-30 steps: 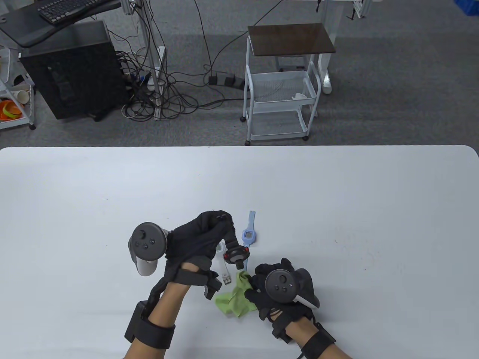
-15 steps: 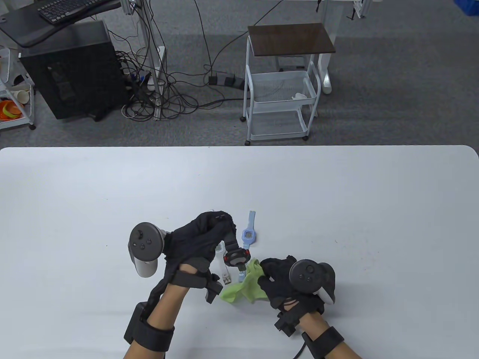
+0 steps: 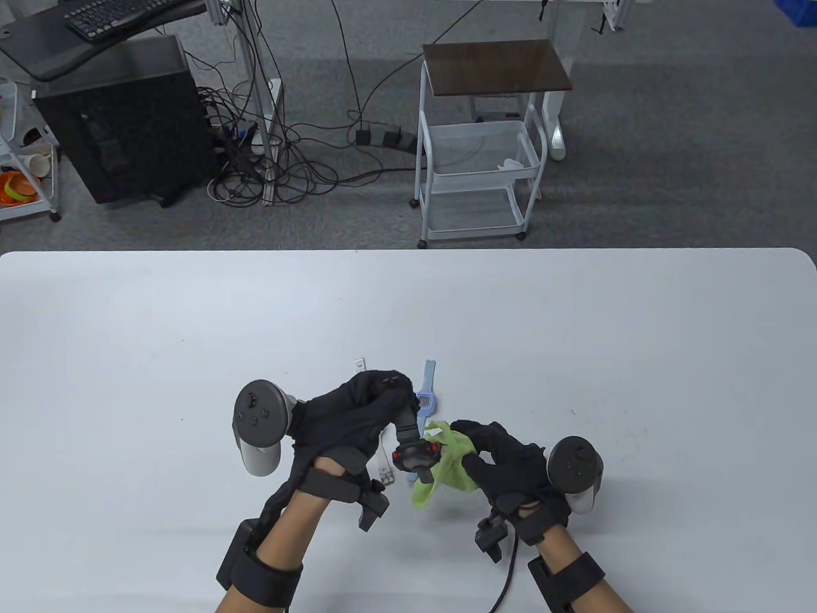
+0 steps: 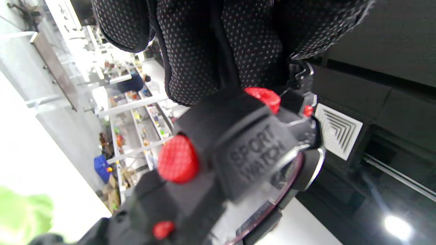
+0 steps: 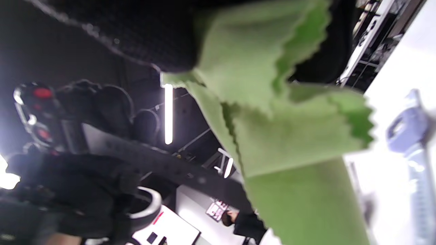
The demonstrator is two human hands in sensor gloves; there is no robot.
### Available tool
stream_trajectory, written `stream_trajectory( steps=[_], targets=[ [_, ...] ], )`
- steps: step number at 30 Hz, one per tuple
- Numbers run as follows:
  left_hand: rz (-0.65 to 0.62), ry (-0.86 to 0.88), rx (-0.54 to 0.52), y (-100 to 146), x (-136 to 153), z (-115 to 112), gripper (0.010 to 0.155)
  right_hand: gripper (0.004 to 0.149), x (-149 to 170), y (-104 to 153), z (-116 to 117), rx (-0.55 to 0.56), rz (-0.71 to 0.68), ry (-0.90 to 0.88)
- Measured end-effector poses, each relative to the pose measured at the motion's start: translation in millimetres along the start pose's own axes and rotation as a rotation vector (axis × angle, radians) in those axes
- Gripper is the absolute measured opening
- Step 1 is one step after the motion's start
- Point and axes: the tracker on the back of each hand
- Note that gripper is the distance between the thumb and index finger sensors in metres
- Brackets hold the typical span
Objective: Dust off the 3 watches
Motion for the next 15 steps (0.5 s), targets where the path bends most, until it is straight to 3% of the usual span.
stream_trajectory(
  steps=[7, 15],
  targets=[
    [0.023, -0.011, 0.012, 1, 9, -4, 0.041, 0.035, -9, -2, 6, 0.028, -0.068, -0.229],
    [0.043, -0.026, -0.013, 4, 18, -6, 0.041, 0.036, -15, 2, 35, -0.037, -0.046, -0.499]
  ],
)
Point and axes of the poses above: the tracker on the back of each hand, its own x axis roughly to the little-finger side, its own y axis roughly from the fingertips to the wrist, z = x × y, and after that the axes turned 12 degrees about -z, right-handed
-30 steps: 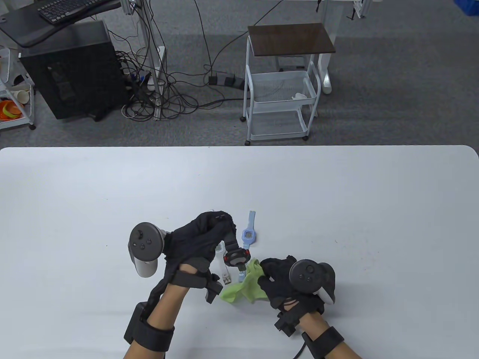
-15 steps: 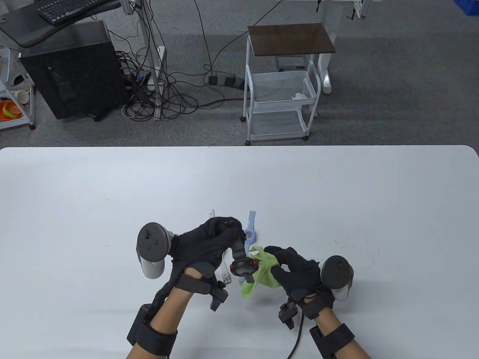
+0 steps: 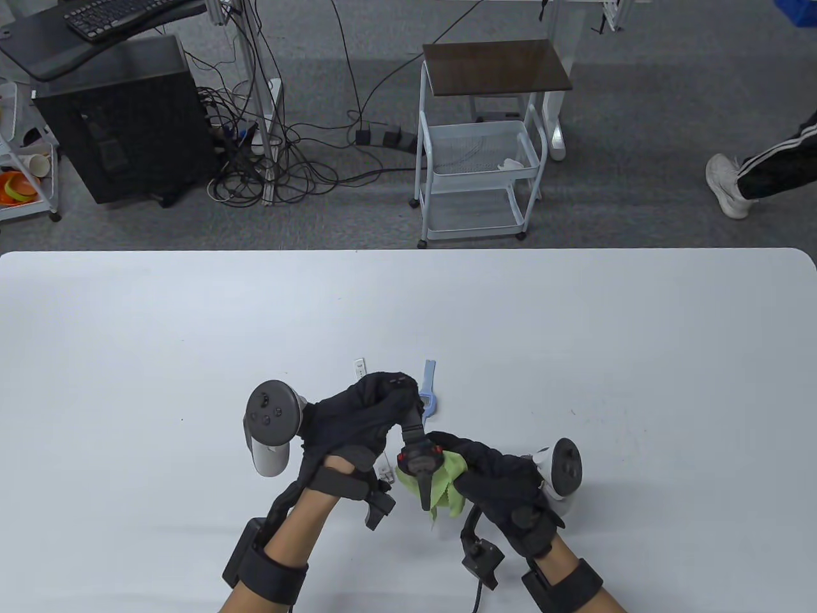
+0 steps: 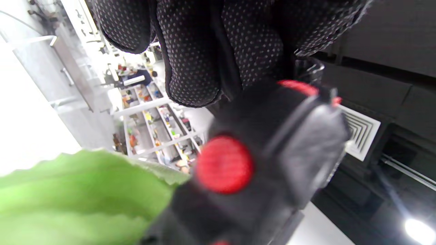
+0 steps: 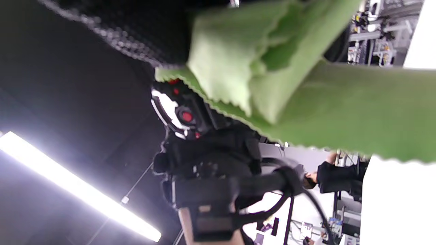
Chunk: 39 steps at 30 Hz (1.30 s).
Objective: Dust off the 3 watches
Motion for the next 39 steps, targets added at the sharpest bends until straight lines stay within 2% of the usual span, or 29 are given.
stream_trajectory(
  steps=[5, 11, 16, 23, 28, 34, 35, 37, 39],
  targets=[
    [-0.003, -0.007, -0.016, 1, 2, -3, 0.041, 0.039, 5, 3, 12, 0.022, 0.035, -0.038],
    [-0.007, -0.04, -0.015, 2, 3, -4, 0.041, 0.046, 2, 5, 22, 0.02, 0.071, 0.004],
    [-0.007, -0.094, -0.029, 3, 4, -1, 0.041, 0.039, 5, 10, 21, 0.039, 0.113, -0.024],
    [-0.011, -0.154, -0.06, 6, 6, 1, 0.041, 0.037, 6, 10, 22, 0.054, 0.09, -0.125],
    [-0.023, -0.164, -0.061, 7, 5, -6, 0.041, 0.039, 9, 14, 23, 0.127, 0.124, -0.043],
    [-0.037, -0.159, -0.062, 9, 6, -13, 0.041, 0.058, 3, 15, 23, 0.184, 0.104, 0.082],
    [-0.035, -0.151, -0.062, 9, 6, -13, 0.041, 0.063, 1, 16, 23, 0.199, 0.104, 0.112],
    [-0.035, -0.145, -0.066, 10, 6, -13, 0.041, 0.086, 1, 17, 23, 0.208, 0.11, 0.133],
    [-0.032, -0.136, -0.068, 10, 6, -13, 0.041, 0.085, 3, 16, 23, 0.167, 0.125, 0.112]
  ],
)
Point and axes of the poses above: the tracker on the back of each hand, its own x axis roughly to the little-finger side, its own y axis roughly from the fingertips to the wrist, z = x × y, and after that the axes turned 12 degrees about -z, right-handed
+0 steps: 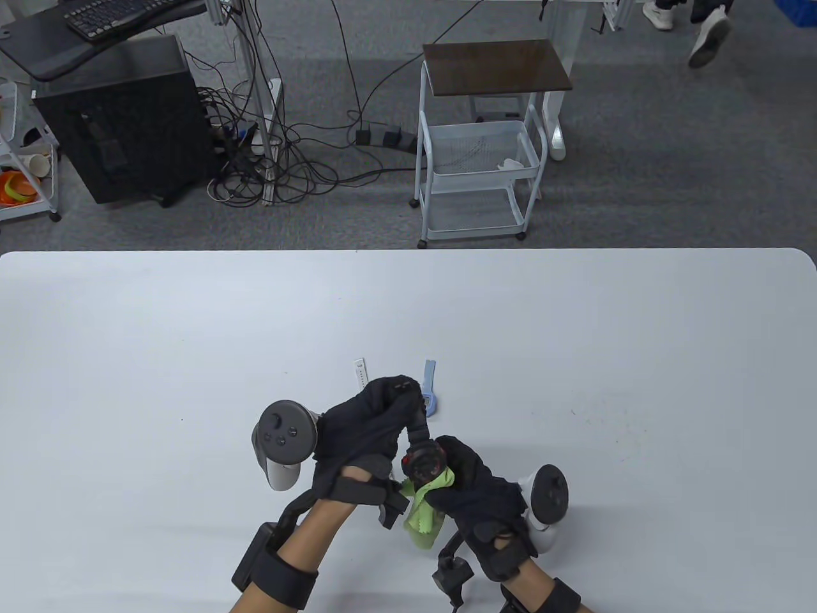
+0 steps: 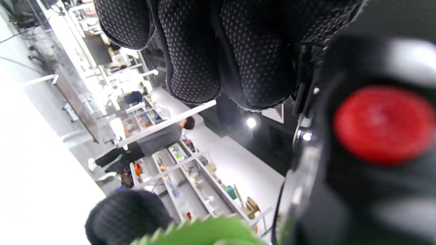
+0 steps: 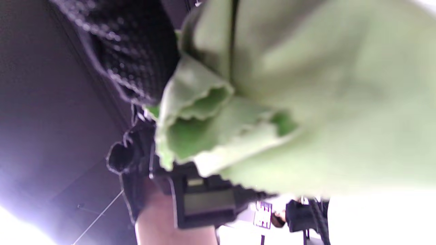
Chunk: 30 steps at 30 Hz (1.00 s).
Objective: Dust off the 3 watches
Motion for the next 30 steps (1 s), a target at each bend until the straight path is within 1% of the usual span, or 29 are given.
stream_trajectory(
  steps=[1, 2, 3, 4, 5, 6, 9, 12, 14, 17, 23, 26, 30],
  targets=[
    [0.001, 0.005, -0.003, 0, 0, 0, 0.041, 0.084, 0, 0, 1, -0.014, 0.0, -0.003],
    [0.003, 0.006, 0.005, 0, 0, -1, 0.041, 0.078, 1, -1, 3, -0.023, -0.009, -0.006],
    [0.002, 0.006, 0.005, 0, 0, -1, 0.041, 0.07, 2, -2, 5, -0.068, 0.001, -0.016],
    [0.001, 0.006, 0.005, 1, 0, -2, 0.041, 0.065, 2, -2, 6, -0.094, 0.003, -0.032],
    [0.001, 0.008, 0.013, 1, 0, -2, 0.041, 0.057, 1, -1, 9, -0.099, -0.007, -0.05],
    [0.001, 0.009, 0.016, 1, 0, -3, 0.041, 0.055, 1, -2, 9, -0.094, -0.021, -0.048],
    [-0.01, -0.008, 0.022, 0, -2, -3, 0.041, 0.054, 3, -1, 9, -0.147, -0.049, -0.035],
    [-0.009, -0.013, 0.022, 0, -1, -2, 0.041, 0.054, 2, -3, 7, -0.155, -0.068, -0.039],
    [-0.003, 0.003, 0.012, 0, 0, -1, 0.041, 0.054, 1, -5, 6, -0.147, -0.083, -0.014],
    [0.007, 0.056, 0.004, 0, 1, -1, 0.041, 0.054, 0, -7, 3, -0.085, -0.092, 0.053],
    [-0.002, 0.036, 0.01, -1, 1, -1, 0.041, 0.061, 4, -10, -2, -0.109, -0.054, 0.037],
    [-0.001, 0.035, 0.002, -1, 1, 1, 0.041, 0.058, 4, -10, -3, -0.093, -0.033, 0.05],
    [0.004, 0.085, -0.025, -2, 1, 6, 0.041, 0.055, 6, -8, -9, -0.032, -0.009, 0.123]
  ],
)
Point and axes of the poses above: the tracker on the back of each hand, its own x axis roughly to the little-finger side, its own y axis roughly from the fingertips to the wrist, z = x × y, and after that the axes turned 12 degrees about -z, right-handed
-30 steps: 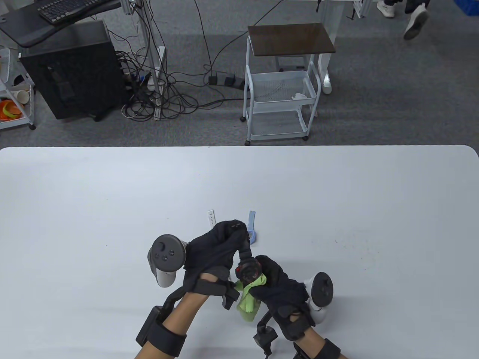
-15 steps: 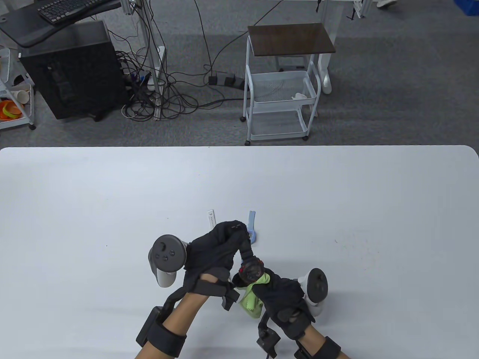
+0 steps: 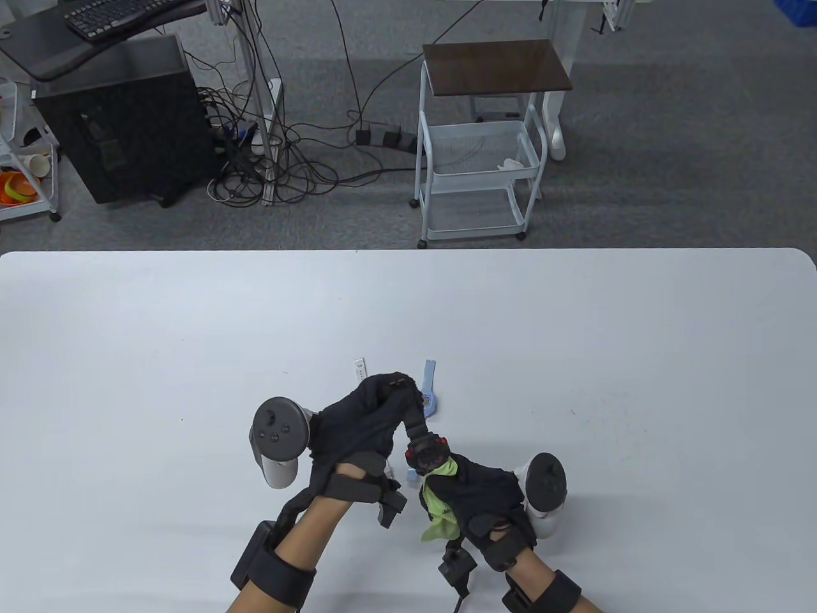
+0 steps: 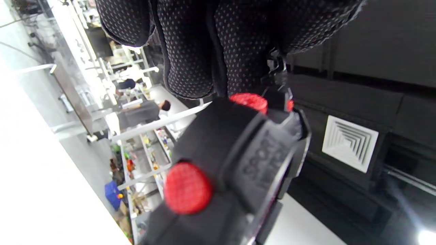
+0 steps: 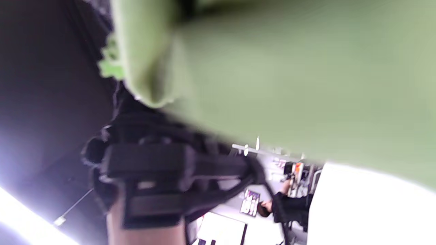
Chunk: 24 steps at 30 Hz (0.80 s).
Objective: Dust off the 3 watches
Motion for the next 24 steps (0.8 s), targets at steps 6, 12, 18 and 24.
stream_trajectory(
  steps=[6, 12, 18, 24],
  targets=[
    [-0.009, -0.01, 0.0, -0.4, -1.3, 1.0, 0.04, 0.051, -2.3, -1.6, -1.1, -0.029, -0.043, 0.066],
    [-0.011, -0.004, 0.007, -0.5, -1.3, 1.2, 0.04, 0.05, -1.0, -1.0, -1.0, -0.038, -0.007, 0.07],
    [-0.018, -0.004, 0.005, -1.2, -2.8, 3.9, 0.04, 0.051, -1.0, -0.1, -0.9, -0.047, 0.015, 0.103],
    [-0.016, 0.003, -0.006, -1.1, -1.7, 6.0, 0.04, 0.047, -1.1, 1.2, 1.7, -0.058, -0.029, 0.127]
  ],
)
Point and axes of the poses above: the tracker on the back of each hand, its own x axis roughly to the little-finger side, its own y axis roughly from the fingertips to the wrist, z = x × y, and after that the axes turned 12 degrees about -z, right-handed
